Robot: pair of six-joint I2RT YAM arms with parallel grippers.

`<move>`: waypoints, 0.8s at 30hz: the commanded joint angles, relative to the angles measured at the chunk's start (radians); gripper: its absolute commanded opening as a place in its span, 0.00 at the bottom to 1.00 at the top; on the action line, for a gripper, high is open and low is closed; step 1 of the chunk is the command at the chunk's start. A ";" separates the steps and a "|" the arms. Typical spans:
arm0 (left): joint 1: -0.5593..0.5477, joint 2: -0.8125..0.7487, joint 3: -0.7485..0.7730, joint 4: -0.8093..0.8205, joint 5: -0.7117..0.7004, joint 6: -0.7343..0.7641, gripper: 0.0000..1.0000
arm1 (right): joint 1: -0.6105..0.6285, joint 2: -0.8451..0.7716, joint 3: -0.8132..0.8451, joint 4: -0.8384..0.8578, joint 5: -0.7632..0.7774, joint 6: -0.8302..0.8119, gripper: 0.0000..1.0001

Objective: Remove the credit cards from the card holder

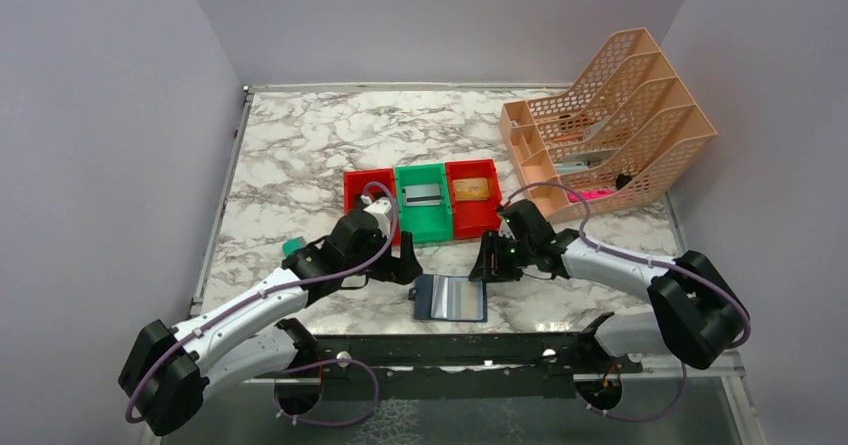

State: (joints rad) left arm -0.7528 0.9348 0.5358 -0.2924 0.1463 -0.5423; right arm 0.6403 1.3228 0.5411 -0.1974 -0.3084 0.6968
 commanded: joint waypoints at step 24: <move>-0.020 0.150 -0.113 0.160 0.110 -0.070 0.62 | 0.142 -0.072 -0.054 0.064 0.051 0.150 0.45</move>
State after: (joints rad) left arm -0.7673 1.0740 0.4381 -0.1768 0.2241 -0.6052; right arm 0.7761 1.2392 0.4957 -0.1772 -0.2481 0.8272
